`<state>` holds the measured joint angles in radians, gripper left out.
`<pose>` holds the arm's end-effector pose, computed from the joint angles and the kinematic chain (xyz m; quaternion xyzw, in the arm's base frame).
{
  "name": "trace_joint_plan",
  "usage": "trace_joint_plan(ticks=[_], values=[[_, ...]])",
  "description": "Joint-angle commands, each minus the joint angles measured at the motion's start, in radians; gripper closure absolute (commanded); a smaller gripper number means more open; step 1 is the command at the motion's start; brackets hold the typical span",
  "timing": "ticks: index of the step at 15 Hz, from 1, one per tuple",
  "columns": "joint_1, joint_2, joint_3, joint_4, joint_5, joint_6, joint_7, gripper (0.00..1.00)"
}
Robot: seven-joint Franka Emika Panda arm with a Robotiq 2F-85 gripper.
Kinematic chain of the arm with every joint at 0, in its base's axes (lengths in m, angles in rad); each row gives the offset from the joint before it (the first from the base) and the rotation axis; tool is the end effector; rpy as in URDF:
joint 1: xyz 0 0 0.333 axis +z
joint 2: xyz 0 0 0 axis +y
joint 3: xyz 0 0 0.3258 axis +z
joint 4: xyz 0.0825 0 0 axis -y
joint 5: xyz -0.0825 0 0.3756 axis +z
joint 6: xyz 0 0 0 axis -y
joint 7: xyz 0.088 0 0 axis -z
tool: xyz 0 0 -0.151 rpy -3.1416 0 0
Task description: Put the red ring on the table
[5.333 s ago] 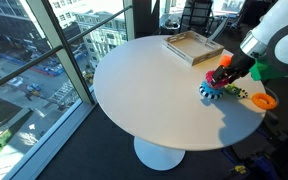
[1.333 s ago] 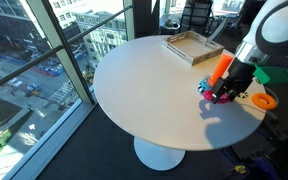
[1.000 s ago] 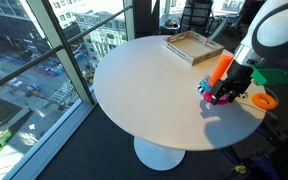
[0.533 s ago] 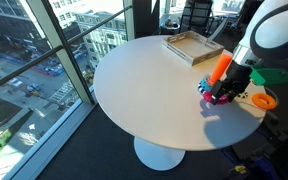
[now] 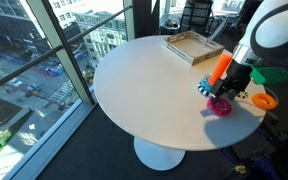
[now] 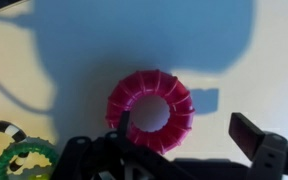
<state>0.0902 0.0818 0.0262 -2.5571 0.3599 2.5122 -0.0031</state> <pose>0.4276 0.0565 0.2012 -0.9890 0.0921 0.0678 0.0933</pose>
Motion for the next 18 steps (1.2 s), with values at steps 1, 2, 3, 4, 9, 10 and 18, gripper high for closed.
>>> trace_joint_plan(ticks=[1,2,3,4,9,10,18], values=[[-0.021,-0.015,0.008,0.021,-0.038,-0.043,0.029,0.0],[-0.023,-0.021,0.006,0.023,-0.043,-0.055,0.032,0.0],[-0.024,-0.03,0.004,0.025,-0.058,-0.063,0.04,0.0],[-0.026,-0.04,0.003,0.027,-0.071,-0.073,0.048,0.0],[-0.041,-0.105,-0.006,0.045,-0.149,-0.137,0.094,0.0],[-0.045,-0.123,-0.008,0.049,-0.163,-0.15,0.104,0.0],[-0.088,-0.258,-0.031,0.12,-0.212,-0.352,0.113,0.0]])
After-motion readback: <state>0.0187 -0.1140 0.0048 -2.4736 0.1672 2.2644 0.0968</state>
